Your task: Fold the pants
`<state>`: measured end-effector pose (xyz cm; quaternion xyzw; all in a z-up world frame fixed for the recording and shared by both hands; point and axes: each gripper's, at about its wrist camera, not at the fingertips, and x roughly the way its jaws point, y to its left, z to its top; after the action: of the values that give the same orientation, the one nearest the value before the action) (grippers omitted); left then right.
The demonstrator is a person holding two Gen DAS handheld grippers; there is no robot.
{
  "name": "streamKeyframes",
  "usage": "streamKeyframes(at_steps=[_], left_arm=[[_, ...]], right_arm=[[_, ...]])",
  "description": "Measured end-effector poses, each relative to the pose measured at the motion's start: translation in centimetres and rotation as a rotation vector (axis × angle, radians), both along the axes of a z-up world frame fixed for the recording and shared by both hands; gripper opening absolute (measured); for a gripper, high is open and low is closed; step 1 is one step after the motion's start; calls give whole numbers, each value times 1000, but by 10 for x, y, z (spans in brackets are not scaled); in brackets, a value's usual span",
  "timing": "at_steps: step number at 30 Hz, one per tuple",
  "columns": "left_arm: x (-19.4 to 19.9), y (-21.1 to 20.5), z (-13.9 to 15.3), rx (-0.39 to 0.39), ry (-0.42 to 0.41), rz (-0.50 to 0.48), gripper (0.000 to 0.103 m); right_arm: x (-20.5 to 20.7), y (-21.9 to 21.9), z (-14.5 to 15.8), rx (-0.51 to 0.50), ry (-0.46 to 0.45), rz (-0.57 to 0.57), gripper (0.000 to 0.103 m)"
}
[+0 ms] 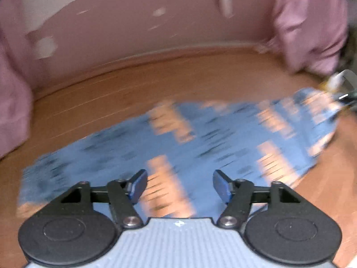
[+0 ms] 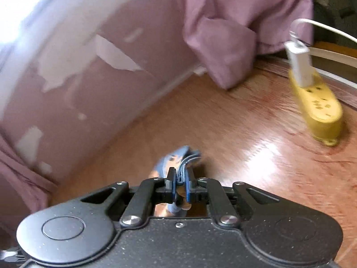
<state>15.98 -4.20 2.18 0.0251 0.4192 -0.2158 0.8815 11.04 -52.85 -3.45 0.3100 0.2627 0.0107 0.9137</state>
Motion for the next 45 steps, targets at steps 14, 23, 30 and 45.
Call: streamKeyframes(at_steps=[14,23,30,45], left_arm=[[71,-28,-13,-700,290,-64,88],[86,-40,-60,-626,396,4,87],[79,-51,-50,-540,356,-68,87],[123,-114,-42,-373,297,-104,82]], right_arm=[[-5,142,47,-105,-133,317,8],[3,204,0,-352,-35,332,10],[5,231,-17,-467,-18,339,50],[-4,252,-41,-761,-12,392,35]])
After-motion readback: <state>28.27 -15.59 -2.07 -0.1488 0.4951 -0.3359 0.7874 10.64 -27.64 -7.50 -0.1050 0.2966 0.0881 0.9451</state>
